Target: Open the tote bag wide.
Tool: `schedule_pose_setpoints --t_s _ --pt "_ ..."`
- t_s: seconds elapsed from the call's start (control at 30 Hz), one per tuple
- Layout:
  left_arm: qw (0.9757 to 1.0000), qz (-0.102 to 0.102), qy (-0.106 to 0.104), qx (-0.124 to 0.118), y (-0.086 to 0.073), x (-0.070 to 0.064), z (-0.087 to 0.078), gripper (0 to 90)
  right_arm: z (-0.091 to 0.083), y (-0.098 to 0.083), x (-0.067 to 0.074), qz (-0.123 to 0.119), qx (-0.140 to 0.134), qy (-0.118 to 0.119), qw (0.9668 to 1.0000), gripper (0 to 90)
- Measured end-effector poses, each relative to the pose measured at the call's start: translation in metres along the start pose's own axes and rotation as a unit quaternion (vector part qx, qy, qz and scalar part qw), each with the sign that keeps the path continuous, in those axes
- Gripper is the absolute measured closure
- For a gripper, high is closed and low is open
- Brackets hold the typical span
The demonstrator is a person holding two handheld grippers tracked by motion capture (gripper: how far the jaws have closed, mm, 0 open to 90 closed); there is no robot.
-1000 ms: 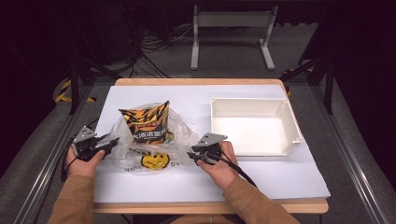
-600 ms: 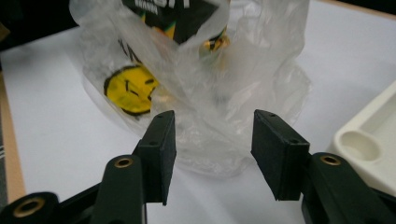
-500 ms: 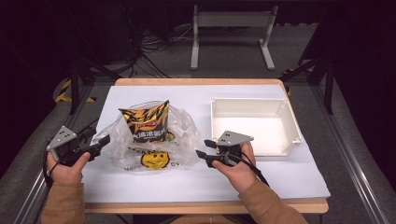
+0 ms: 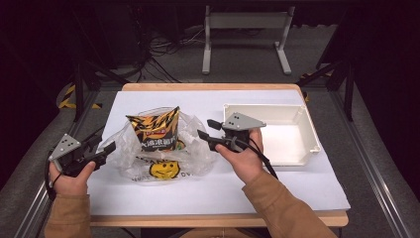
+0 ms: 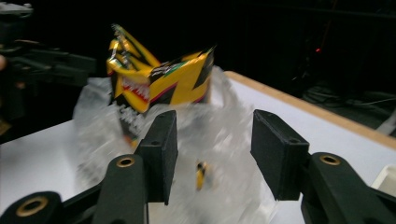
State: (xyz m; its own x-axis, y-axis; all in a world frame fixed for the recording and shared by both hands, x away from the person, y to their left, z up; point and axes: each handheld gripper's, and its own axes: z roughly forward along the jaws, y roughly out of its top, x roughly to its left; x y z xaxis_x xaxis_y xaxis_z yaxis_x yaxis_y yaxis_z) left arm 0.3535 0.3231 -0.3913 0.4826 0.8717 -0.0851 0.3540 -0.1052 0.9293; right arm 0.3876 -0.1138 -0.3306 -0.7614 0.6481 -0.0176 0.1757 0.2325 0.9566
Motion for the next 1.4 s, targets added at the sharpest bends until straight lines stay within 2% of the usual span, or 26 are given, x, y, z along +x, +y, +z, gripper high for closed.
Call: schedule_pose_setpoints --t_s 0.13,0.2,0.37,0.6,0.7,0.73,0.8,0.9,0.97,1.1,1.23,1.33,1.4 --pt "1.0 0.007 0.0 0.003 0.0 0.0 0.001 39.5 0.018 0.008 -0.004 -0.002 -0.015 -0.011 0.9998 60.4" --pt "1.0 0.006 0.002 0.006 0.0 -0.001 0.002 39.8 0.03 0.01 -0.005 -0.003 -0.011 -0.015 0.9998 60.7" --pt "0.9999 0.008 0.002 0.012 -0.002 -0.001 0.006 41.4 0.047 0.014 -0.007 -0.009 -0.012 -0.022 0.9996 58.2" --pt "0.9999 0.004 -0.001 0.015 -0.004 0.0 0.008 41.3 0.069 0.008 -0.017 0.014 0.0 -0.028 0.9995 53.7" --pt "0.9998 0.001 -0.001 0.019 -0.005 0.001 0.009 40.7 0.075 0.002 -0.021 0.036 0.005 -0.019 0.9991 58.5" --pt "0.9998 0.0 0.0 0.019 -0.005 0.001 0.01 40.7 0.077 -0.001 -0.021 0.039 0.016 -0.015 0.999 63.4" --pt "0.9997 0.0 0.001 0.023 -0.006 0.001 0.011 40.8 0.079 -0.003 -0.021 0.029 0.033 -0.015 0.9989 76.8" --pt "0.9997 0.001 0.0 0.024 -0.006 0.001 0.011 40.9 0.082 -0.008 -0.018 0.014 0.057 -0.017 0.9981 89.5" --pt "0.9997 0.003 0.0 0.025 -0.006 0.001 0.012 41.1 0.085 -0.013 -0.017 0.007 0.07 -0.023 0.9972 90.0" --pt "0.9996 -0.001 0.002 0.028 -0.008 0.001 0.013 42.6 0.089 -0.022 -0.014 0.011 0.085 -0.025 0.996 90.0" --pt "0.9996 0.0 0.005 0.029 -0.009 0.003 0.013 45.0 0.095 -0.04 -0.006 0.019 0.099 -0.029 0.9944 90.0" --pt "0.9995 0.006 0.002 0.03 -0.009 0.002 0.012 51.2 0.098 -0.049 -0.003 0.025 0.109 -0.032 0.9932 90.0" --pt "0.9994 0.011 0.001 0.034 -0.009 0.002 0.013 63.7 0.101 -0.056 -0.001 0.025 0.12 -0.035 0.9919 90.0"
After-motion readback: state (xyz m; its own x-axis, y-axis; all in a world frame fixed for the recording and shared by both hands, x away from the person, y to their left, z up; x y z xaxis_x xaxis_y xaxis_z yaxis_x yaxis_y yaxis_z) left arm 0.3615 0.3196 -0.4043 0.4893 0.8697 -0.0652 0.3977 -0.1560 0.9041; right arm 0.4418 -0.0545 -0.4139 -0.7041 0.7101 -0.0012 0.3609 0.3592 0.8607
